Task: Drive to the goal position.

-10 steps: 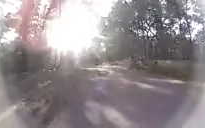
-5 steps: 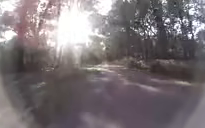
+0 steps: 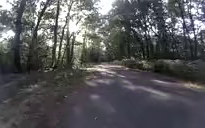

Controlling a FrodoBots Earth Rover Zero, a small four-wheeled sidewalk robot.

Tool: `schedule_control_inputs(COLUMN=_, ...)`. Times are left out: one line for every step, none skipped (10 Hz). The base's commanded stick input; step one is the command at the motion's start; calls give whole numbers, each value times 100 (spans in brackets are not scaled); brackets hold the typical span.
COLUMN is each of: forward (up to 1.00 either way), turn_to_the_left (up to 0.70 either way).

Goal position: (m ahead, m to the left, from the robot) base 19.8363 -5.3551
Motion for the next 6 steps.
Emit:
schedule_control_inputs(forward=70, turn_to_the_left=-1)
schedule_control_inputs(forward=70, turn_to_the_left=-1)
schedule_control_inputs(forward=70, turn_to_the_left=-1)
schedule_control_inputs(forward=70, turn_to_the_left=-1)
schedule_control_inputs(forward=70, turn_to_the_left=-1)
schedule_control_inputs(forward=70, turn_to_the_left=-1)
